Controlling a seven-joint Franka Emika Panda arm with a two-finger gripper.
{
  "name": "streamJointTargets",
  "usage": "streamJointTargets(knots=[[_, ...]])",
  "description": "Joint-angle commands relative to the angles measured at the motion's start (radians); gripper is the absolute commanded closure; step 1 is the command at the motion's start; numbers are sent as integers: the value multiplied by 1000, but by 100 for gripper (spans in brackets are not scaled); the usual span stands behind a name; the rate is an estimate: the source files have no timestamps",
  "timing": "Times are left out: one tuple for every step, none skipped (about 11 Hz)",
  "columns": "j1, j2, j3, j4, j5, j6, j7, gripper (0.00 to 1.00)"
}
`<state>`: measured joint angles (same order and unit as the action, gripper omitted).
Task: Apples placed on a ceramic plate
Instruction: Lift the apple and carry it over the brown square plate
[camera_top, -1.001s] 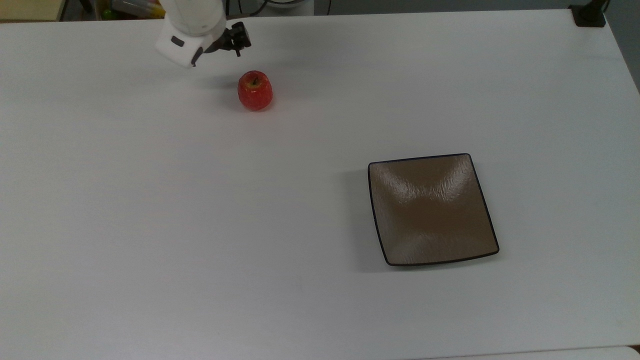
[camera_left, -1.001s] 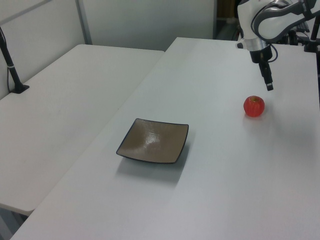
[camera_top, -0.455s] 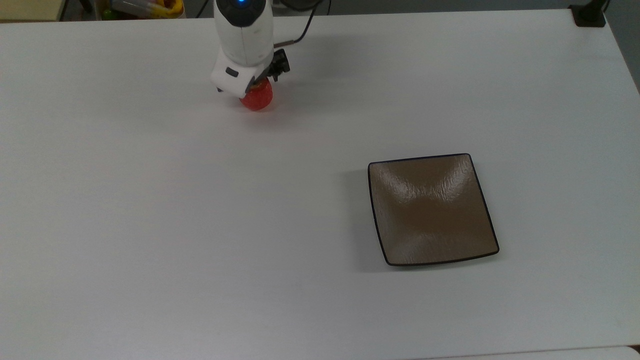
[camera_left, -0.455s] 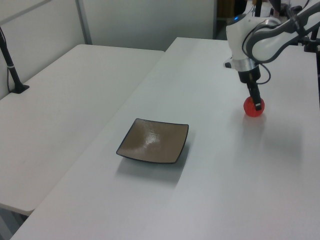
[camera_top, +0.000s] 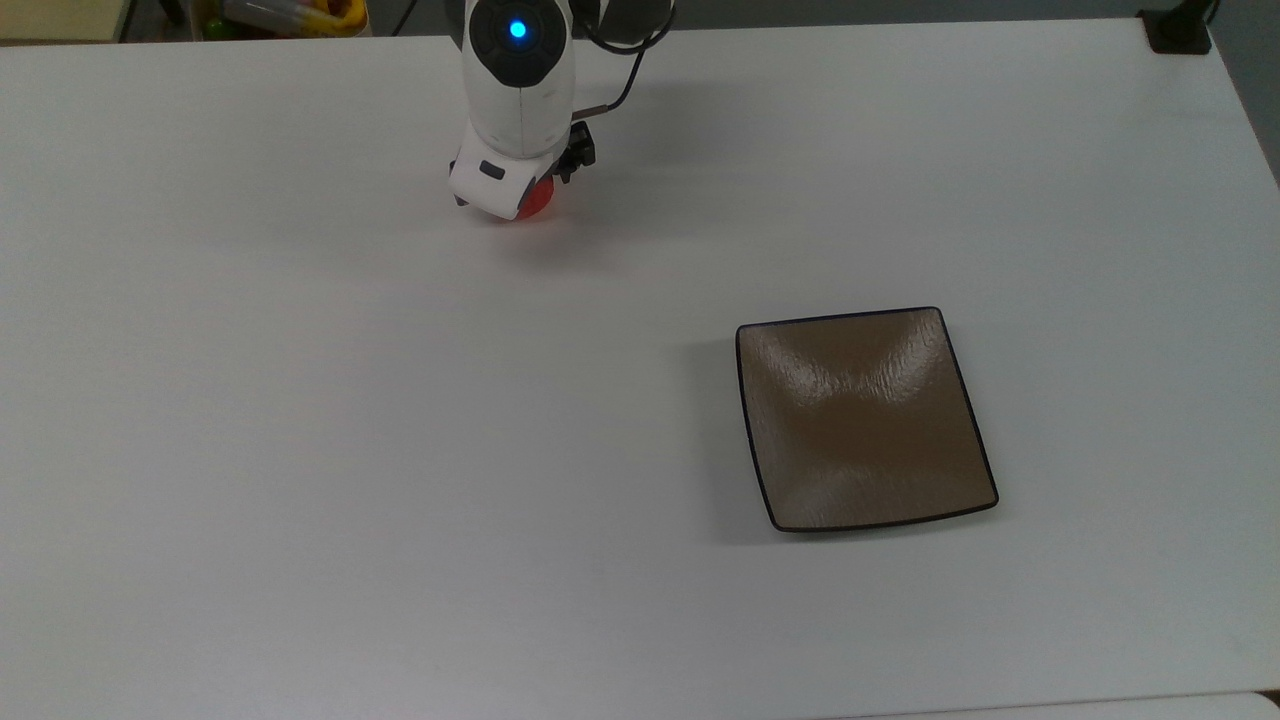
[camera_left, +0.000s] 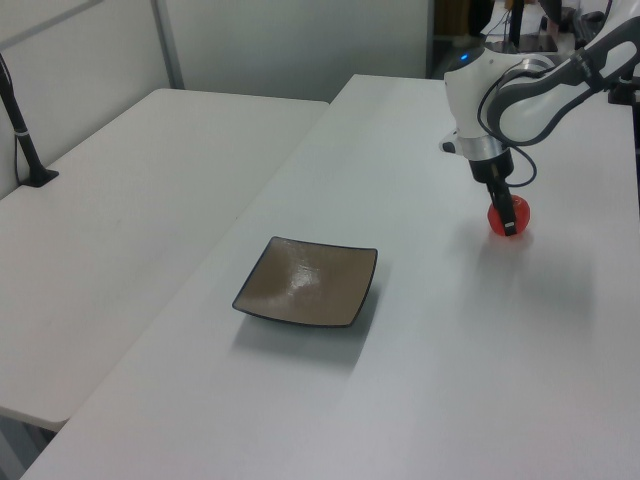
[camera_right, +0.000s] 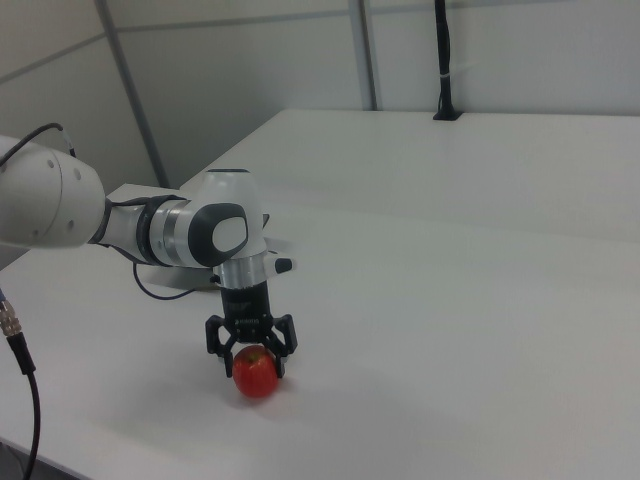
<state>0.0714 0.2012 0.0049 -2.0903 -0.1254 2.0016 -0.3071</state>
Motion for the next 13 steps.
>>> streamJointTargets(knots=[[2,-14,-6,-2,-19,-9,22,69],[1,-22,-6,4,-19,-26,22,75],[1,-34,-6,27,-19,-58,23,77],[2,-39,-6,70,-13,-111,25,77],[8,-40,-6,128,-7,-174,26,77],[8,-49,-6,191,4,-237,28,77],[13,-55,-6,252,21,-292,28,77],[13,-57,0,327,44,-347,29,77],[19,-51,4,413,68,-400,31,77],[51,-46,4,488,87,-435,54,77],[71,-43,4,542,104,-446,92,77],[105,-37,4,574,110,-445,126,77],[151,-23,4,593,115,-437,164,77]])
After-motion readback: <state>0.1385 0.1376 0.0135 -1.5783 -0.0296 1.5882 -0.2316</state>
